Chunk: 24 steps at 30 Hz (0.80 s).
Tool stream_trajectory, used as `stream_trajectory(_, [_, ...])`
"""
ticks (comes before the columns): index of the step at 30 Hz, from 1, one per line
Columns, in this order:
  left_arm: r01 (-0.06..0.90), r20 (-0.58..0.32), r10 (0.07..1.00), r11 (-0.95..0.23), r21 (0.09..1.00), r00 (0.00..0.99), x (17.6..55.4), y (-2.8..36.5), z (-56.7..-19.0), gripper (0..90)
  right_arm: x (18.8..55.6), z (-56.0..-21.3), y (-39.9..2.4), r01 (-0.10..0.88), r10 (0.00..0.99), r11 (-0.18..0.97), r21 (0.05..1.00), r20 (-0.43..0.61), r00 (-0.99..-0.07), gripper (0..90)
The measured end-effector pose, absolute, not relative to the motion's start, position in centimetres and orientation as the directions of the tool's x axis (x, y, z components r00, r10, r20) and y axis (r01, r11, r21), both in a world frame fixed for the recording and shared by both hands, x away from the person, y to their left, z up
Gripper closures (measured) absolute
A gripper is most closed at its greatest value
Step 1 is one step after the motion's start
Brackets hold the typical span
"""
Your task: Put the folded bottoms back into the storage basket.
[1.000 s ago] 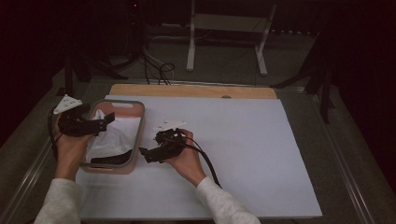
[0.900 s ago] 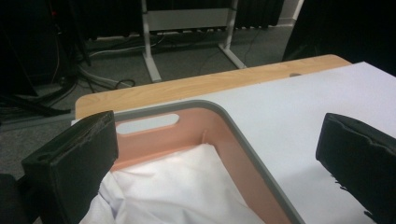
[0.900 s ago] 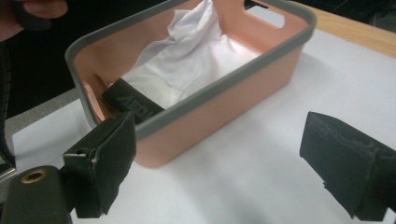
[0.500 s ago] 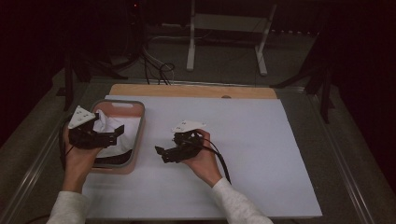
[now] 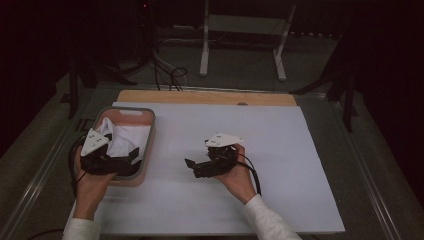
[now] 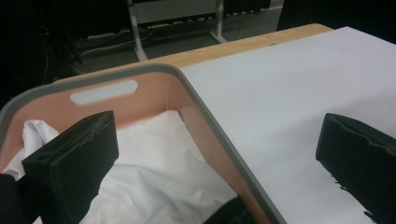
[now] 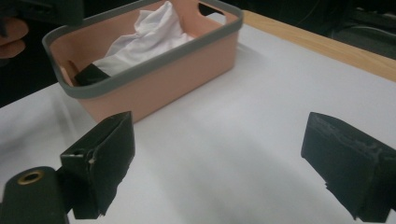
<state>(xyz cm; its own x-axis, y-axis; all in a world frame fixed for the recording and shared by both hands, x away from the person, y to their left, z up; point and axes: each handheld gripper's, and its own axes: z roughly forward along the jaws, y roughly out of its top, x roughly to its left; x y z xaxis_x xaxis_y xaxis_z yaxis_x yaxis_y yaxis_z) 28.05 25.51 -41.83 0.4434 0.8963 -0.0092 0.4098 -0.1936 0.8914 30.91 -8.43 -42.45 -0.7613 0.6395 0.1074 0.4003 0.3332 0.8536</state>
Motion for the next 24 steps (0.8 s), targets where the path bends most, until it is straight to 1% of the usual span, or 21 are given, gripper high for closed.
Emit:
stream_trajectory(2, [0.408, -0.012, 0.897, -0.189, 0.893, 0.442, 27.7, 25.5, -42.1, 0.2, 30.5, -42.7, -10.0, 0.401, 0.651, 0.321, 0.858, 0.107, -0.751, 10.1])
stream_trajectory(4, [0.403, -0.024, 0.898, -0.173, 0.899, 0.440, 27.1, 25.4, -42.5, 0.2, 30.2, -42.8, -10.8, 0.395, 0.657, 0.320, 0.861, 0.099, -0.747, 10.0])
stream_trajectory(9, [0.401, -0.013, 0.897, -0.184, 0.898, 0.441, 26.8, 25.3, -42.7, 0.2, 29.6, -42.8, -12.4, 0.373, 0.669, 0.312, 0.874, 0.077, -0.739, 10.0])
stream_trajectory(17, [0.364, -0.026, 0.898, -0.151, 0.919, 0.439, 26.3, 25.7, -42.7, 0.2, 28.6, -43.2, -15.8, 0.377, 0.705, 0.257, 0.890, 0.094, -0.703, 9.9])
stream_trajectory(24, [0.352, -0.033, 0.898, -0.138, 0.926, 0.439, 26.1, 25.8, -42.8, 0.2, 27.9, -43.8, -18.4, 0.378, 0.730, 0.214, 0.901, 0.110, -0.674, 10.0])
